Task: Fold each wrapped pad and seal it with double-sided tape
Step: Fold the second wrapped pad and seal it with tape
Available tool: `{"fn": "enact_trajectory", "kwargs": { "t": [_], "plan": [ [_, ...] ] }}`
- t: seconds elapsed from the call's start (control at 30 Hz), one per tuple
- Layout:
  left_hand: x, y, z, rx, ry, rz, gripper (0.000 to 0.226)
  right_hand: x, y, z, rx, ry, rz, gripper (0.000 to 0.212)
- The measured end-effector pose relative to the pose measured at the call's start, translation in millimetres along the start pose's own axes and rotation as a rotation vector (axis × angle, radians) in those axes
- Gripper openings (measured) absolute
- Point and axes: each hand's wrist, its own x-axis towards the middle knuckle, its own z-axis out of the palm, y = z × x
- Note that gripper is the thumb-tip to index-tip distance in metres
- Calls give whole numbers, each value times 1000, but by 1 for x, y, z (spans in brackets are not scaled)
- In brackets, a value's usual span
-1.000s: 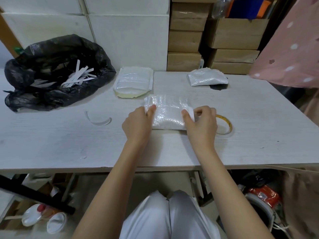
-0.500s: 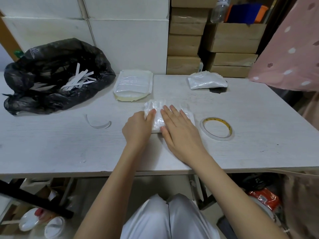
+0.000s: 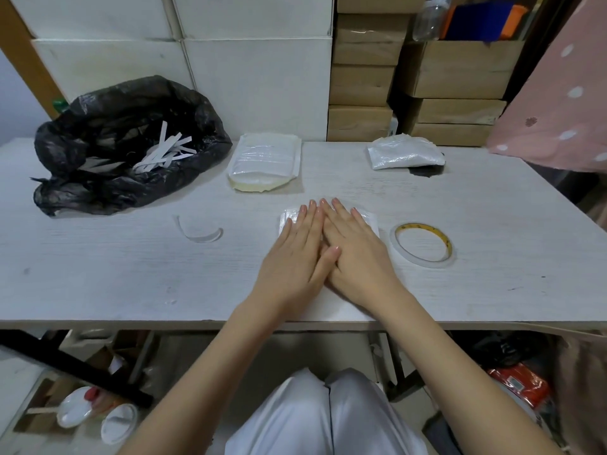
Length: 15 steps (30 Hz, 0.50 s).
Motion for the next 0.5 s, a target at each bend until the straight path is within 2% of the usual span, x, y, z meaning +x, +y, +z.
{"fn": "enact_trajectory", "kwargs": {
  "t": [0.07, 0.13, 0.2, 0.23, 0.27, 0.3, 0.37, 0.43, 0.5],
  "plan": [
    [-1, -2, 8, -58, 6, -32, 79, 1, 0, -8, 89, -93, 7, 68],
    [-1, -1, 10, -62, 10, -53, 82, 2, 4, -24, 350, -253, 38, 74],
    [-1, 1, 9, -27, 7, -60, 84, 2, 9, -42, 734, -328, 183, 62],
    [-1, 1, 9, -13, 3, -65, 85, 0, 12, -49, 803, -311, 196, 58],
    [-2, 2, 9, -1, 5, -68, 86, -2, 14, -52, 721, -283, 134, 54],
    [-2, 2, 9, 9, 11, -66, 86, -5, 15, -51, 535, -253, 45, 52],
    [-2, 1, 9, 21, 15, -59, 84, -9, 16, -39, 236, -231, -64, 63],
    [-2, 1, 8, 29, 15, -52, 82, -15, 15, -29, 122, -231, -49, 75],
    [-3, 2, 8, 33, 17, -48, 82, -20, 14, -23, 129, -211, -35, 78]
  ]
}}
